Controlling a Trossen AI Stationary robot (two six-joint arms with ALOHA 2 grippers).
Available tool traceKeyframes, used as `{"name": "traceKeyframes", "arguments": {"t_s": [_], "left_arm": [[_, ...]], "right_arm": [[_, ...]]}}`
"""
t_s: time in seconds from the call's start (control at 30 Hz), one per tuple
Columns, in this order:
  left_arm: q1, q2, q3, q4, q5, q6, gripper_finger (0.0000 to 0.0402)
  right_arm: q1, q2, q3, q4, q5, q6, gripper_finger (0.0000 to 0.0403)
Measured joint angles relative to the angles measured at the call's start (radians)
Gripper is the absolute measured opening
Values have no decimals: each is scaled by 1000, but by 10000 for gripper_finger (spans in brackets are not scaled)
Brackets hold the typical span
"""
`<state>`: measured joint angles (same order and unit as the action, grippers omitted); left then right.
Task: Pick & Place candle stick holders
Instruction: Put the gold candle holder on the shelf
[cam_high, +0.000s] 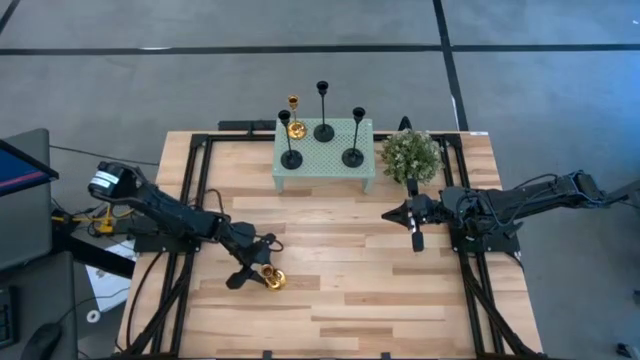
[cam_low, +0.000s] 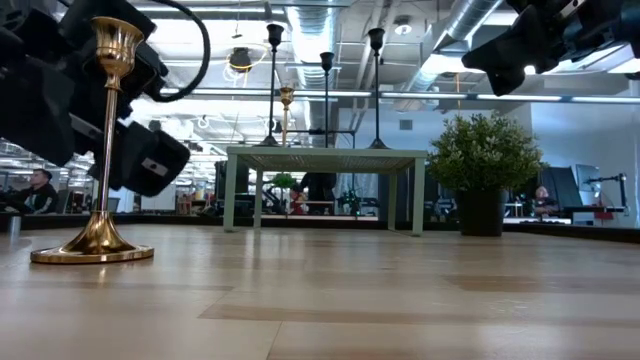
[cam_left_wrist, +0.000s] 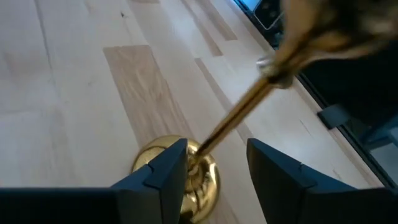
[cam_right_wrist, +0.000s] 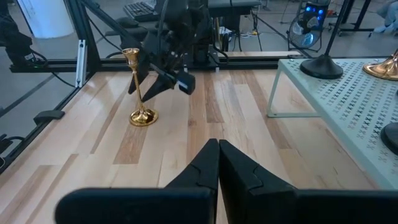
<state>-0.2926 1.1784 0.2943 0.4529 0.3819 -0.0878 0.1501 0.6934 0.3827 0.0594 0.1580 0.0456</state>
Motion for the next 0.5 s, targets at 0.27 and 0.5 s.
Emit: {"name": "traceKeyframes", "arguments": {"t_s": [0.27, 0.5], "left_arm": [[-22, 139, 0, 149, -39, -7, 156], [-23, 195, 0, 158, -40, -7, 113]], "right_arm": [[0, 0, 0, 0, 0, 0, 0], [0, 0, 0, 0, -3, 0, 0]]}}
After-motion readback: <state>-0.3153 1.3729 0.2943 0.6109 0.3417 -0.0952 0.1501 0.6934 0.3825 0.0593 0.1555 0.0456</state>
